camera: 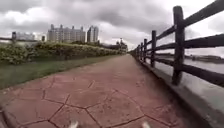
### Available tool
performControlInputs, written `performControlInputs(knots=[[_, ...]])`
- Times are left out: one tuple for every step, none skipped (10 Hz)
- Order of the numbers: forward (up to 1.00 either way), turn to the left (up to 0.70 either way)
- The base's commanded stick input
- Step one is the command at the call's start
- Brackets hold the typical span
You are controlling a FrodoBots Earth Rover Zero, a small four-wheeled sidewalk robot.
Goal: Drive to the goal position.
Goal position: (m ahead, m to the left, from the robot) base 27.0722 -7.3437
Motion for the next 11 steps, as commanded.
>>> performControlInputs(knots=[[0.5, 0.04], [0.5, 0.0], [0.5, 0.0], [0.5, 0.0], [0.5, 0.0], [0.5, 0.0], [0.5, 0.0], [0.5, 0.01], [0.5, 0.08], [0.5, 0.0], [0.5, 0.04]])
